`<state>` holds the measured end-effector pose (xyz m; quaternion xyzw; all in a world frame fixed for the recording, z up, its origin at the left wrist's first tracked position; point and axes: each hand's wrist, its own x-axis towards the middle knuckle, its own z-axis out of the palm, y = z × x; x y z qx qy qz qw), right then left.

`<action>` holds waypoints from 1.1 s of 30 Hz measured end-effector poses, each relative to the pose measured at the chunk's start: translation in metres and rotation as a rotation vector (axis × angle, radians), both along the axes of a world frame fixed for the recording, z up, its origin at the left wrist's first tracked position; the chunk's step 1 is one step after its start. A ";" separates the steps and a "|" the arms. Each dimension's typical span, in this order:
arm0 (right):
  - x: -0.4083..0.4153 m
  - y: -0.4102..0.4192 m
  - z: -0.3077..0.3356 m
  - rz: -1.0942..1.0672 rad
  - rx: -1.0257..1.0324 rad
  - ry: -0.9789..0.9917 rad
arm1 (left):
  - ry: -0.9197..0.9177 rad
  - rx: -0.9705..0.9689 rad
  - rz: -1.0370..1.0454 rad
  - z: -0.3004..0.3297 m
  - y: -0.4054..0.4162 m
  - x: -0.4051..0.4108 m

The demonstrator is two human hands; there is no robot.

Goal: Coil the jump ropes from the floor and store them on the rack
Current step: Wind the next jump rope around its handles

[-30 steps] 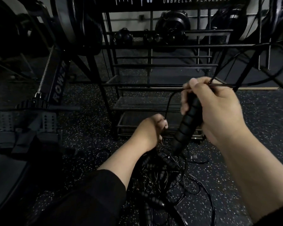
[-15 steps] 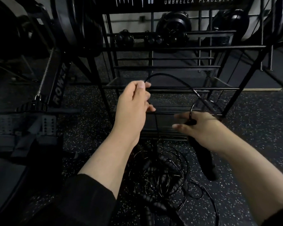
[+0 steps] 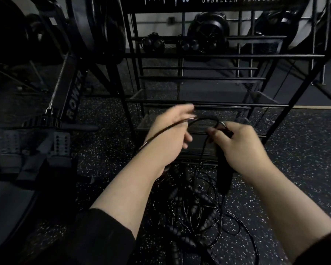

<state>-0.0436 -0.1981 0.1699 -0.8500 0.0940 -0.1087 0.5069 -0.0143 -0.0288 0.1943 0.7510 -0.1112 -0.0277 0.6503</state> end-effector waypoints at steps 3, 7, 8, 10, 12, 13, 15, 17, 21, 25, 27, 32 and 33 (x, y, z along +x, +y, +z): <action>-0.004 0.001 0.013 0.004 0.125 -0.012 | 0.034 0.348 -0.122 -0.019 -0.001 0.004; -0.009 0.005 0.027 0.014 0.196 -0.055 | -0.089 0.335 -0.002 -0.028 -0.010 0.003; -0.010 0.005 0.030 0.002 0.226 -0.064 | -0.179 0.240 0.064 -0.027 -0.012 0.004; -0.012 0.003 0.035 -0.021 0.298 -0.074 | -0.330 0.168 0.192 -0.021 -0.015 0.002; -0.012 0.000 0.037 -0.006 0.334 -0.103 | -0.426 0.212 0.257 -0.023 -0.014 0.004; -0.013 -0.001 0.038 0.009 0.329 -0.125 | -0.469 0.237 0.242 -0.025 -0.013 0.004; -0.012 -0.003 0.038 0.015 0.313 -0.176 | -0.559 0.288 0.189 -0.030 -0.013 0.001; -0.011 -0.005 0.039 -0.019 0.336 -0.226 | -0.674 0.230 0.221 -0.026 -0.013 -0.003; -0.007 -0.010 0.039 -0.023 0.350 -0.244 | -0.763 0.258 0.289 -0.023 -0.015 0.000; -0.011 -0.006 0.039 0.029 0.345 -0.248 | -0.066 0.532 -0.182 -0.058 -0.029 0.004; -0.013 -0.004 0.041 0.054 0.326 -0.266 | 0.027 0.556 -0.254 -0.075 -0.032 0.004; -0.016 -0.006 0.044 0.109 0.315 -0.343 | 0.106 0.535 -0.225 -0.077 -0.034 0.012; -0.015 -0.010 0.043 0.099 0.326 -0.331 | 0.142 0.506 -0.175 -0.075 -0.035 0.013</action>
